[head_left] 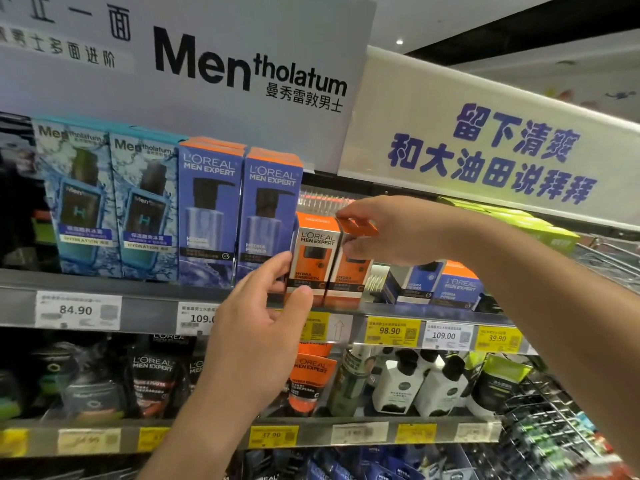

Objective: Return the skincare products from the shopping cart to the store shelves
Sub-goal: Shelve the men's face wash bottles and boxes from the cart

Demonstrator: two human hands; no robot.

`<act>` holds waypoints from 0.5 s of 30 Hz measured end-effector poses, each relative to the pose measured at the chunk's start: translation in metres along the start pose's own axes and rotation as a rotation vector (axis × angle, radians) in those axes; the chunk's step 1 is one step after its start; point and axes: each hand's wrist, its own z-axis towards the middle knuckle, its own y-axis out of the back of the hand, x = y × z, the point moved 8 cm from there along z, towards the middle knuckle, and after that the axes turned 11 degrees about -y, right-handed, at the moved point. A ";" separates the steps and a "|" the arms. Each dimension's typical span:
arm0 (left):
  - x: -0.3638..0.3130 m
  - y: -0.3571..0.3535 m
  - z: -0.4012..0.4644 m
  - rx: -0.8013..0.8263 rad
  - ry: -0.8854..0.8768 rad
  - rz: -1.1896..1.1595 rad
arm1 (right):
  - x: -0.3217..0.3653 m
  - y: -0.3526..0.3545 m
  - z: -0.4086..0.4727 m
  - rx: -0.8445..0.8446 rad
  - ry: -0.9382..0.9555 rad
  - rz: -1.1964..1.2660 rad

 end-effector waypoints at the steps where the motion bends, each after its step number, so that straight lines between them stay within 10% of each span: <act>1: -0.001 0.001 -0.001 -0.014 -0.012 -0.017 | 0.000 0.001 -0.002 -0.011 -0.007 0.005; 15: -0.040 -0.026 -0.019 -0.008 -0.136 -0.122 | -0.032 0.022 -0.084 -0.622 0.198 0.388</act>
